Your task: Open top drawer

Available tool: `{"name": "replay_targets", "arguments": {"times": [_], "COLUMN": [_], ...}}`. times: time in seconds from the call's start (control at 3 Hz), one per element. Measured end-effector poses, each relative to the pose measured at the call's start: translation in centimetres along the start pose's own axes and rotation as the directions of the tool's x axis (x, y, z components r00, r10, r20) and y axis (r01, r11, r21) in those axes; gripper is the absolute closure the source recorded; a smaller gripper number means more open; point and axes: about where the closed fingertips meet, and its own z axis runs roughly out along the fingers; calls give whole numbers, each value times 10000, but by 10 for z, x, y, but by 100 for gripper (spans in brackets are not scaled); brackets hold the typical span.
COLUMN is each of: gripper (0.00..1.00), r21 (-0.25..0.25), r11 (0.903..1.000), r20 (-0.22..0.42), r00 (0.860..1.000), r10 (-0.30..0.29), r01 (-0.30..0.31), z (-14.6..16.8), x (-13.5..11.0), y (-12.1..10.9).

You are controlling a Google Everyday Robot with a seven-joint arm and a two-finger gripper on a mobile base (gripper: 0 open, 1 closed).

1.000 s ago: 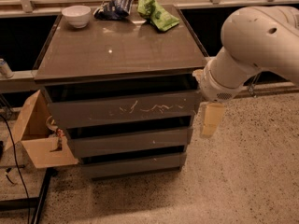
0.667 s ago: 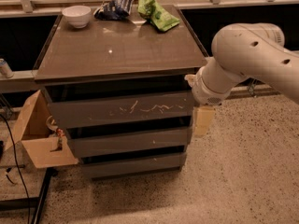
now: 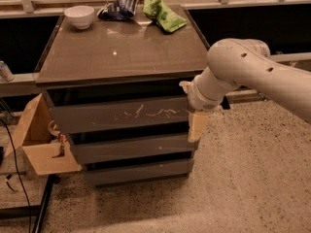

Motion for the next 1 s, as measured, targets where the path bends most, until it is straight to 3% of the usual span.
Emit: {"name": "replay_targets", "arguments": {"times": [0.33, 1.0], "gripper": [0, 0], "r21": [-41, 57], "r11": [9996, 9993], "r20": [490, 270], "r00": [9984, 9989], "r10": [-284, -381], "r01": [286, 379], "z": [52, 57], "x": [-6, -2], "y": [-18, -17]}}
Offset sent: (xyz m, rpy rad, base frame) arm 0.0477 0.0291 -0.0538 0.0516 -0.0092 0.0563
